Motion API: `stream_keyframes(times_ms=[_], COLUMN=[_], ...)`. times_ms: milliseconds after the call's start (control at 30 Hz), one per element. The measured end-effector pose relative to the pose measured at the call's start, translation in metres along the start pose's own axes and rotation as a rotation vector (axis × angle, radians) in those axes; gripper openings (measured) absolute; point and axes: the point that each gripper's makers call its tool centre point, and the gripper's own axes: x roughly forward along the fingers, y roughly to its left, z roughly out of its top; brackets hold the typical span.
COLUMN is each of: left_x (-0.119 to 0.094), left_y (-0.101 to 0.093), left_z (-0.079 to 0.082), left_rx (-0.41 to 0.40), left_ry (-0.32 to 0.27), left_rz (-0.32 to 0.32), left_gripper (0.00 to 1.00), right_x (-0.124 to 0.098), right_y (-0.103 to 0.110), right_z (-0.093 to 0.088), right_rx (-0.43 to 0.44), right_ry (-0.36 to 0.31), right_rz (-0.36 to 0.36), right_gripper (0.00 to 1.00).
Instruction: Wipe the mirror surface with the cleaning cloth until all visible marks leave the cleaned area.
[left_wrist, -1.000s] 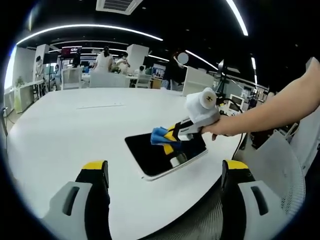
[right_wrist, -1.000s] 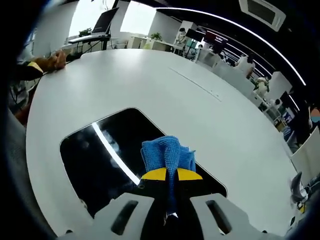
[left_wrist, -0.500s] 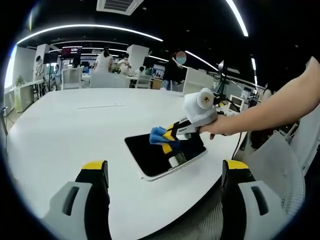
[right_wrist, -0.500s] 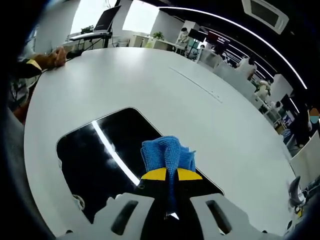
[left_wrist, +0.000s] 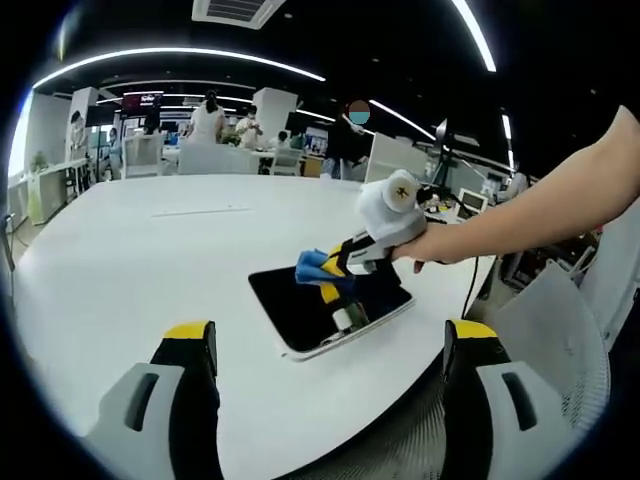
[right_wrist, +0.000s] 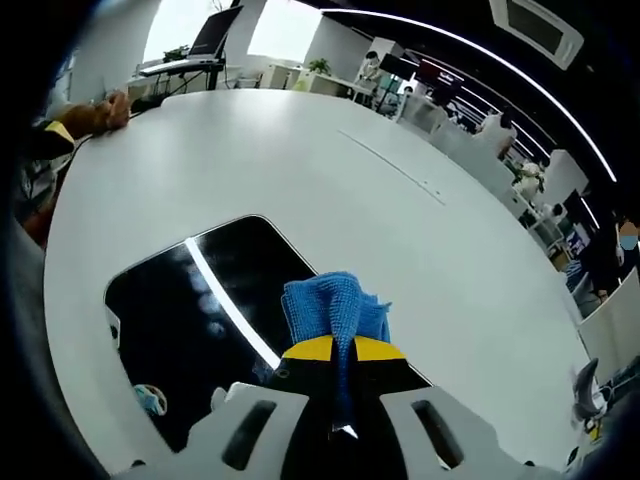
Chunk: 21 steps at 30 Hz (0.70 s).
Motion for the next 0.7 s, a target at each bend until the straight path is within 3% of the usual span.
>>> stream_keyframes(times_ms=[333,700], left_x=[0.0002,0.0007], left_y=[0.0003,0.0021], left_z=[-0.0008,-0.0017], left_rx=[-0.002,-0.001], left_ry=[0.002,0.003], left_rz=[0.000,0.006], left_gripper=[0.93,0.93], right_x=[0.0017,0.0033], right_y=[-0.0021,-0.0015], right_z=[-0.0027,-0.0029], right_rx=[0.028,-0.032], right_ry=[0.000,-0.005], right_rz=[0.010,0.017], right_gripper=[0.00,0.00])
